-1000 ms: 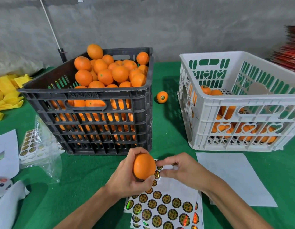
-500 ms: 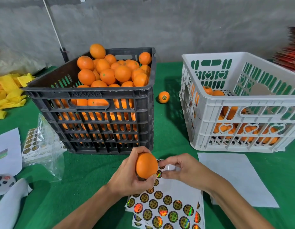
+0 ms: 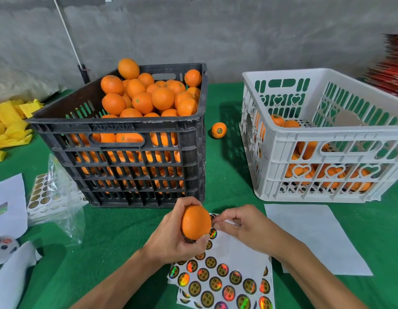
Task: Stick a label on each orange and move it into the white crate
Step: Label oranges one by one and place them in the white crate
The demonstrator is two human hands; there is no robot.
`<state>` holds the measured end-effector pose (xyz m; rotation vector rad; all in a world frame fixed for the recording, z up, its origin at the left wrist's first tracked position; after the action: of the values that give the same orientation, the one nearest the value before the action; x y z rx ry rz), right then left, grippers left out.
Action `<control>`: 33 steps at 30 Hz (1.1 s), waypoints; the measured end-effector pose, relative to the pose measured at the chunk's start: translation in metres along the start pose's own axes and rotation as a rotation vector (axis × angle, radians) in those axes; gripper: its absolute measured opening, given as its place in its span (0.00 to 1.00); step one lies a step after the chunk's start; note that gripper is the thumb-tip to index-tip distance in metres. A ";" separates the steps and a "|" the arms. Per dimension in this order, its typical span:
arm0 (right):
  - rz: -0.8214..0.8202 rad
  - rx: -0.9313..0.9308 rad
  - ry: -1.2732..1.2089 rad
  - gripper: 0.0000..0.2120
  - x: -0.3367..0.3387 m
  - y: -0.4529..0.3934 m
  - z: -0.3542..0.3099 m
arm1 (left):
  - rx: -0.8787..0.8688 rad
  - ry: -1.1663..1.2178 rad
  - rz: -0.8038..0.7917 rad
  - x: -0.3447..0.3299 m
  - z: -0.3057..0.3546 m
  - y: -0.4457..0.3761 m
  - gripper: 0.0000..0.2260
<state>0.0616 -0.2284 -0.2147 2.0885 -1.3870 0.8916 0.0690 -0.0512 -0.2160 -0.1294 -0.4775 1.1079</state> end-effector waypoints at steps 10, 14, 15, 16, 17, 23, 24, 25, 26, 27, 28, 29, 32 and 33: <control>-0.041 -0.081 -0.138 0.13 -0.003 0.000 0.009 | -0.027 -0.015 0.012 0.001 0.002 -0.001 0.33; -0.016 -0.071 -0.149 0.11 -0.002 0.000 0.008 | -0.027 -0.020 0.015 0.002 0.002 -0.001 0.32; -0.011 -0.069 -0.155 0.11 -0.001 0.000 0.008 | -0.026 -0.021 0.015 0.002 0.002 -0.001 0.33; -0.006 -0.070 -0.162 0.10 -0.001 0.000 0.008 | -0.026 -0.021 0.015 0.002 0.002 -0.001 0.33; -0.004 -0.073 -0.168 0.10 -0.001 0.001 0.008 | -0.026 -0.018 0.015 0.001 0.001 -0.001 0.33; 0.010 -0.097 -0.155 0.06 0.001 0.002 0.008 | -0.014 -0.013 0.015 0.002 0.000 0.000 0.33; 0.020 -0.096 -0.145 0.06 0.001 0.001 0.007 | -0.011 -0.013 0.014 0.002 -0.001 0.000 0.34; 0.030 -0.094 -0.137 0.05 0.002 0.001 0.007 | -0.009 -0.012 0.013 0.002 -0.001 0.000 0.34; 0.038 -0.092 -0.129 0.05 0.002 0.001 0.006 | -0.009 -0.009 0.012 0.001 -0.001 0.000 0.34; 0.049 -0.092 -0.122 0.05 0.002 0.001 0.006 | -0.007 -0.009 0.010 0.001 -0.001 0.000 0.34; 0.063 -0.096 -0.118 0.06 0.002 0.000 0.006 | -0.003 -0.012 0.009 0.001 -0.002 0.000 0.34; 0.082 -0.105 -0.120 0.06 0.003 0.000 0.007 | 0.004 -0.016 0.010 0.001 -0.002 0.000 0.34; 0.145 -0.126 -0.171 0.08 0.007 -0.001 0.007 | 0.012 -0.014 0.002 0.001 -0.004 -0.001 0.34; 0.167 -0.128 -0.183 0.09 0.008 -0.001 0.007 | 0.016 -0.009 0.000 0.000 -0.004 -0.001 0.34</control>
<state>0.0667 -0.2374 -0.2135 2.0211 -1.6874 0.6684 0.0718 -0.0507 -0.2195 -0.1108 -0.4770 1.1123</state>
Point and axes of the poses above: each hand's wrist, its own y-axis away from the middle knuckle, its own x-axis out of the back of the hand, z = x × y, the point moved 8 cm from there along -y, towards the middle knuckle, and after that the axes turned 14 degrees about y, right-handed, at the moved point
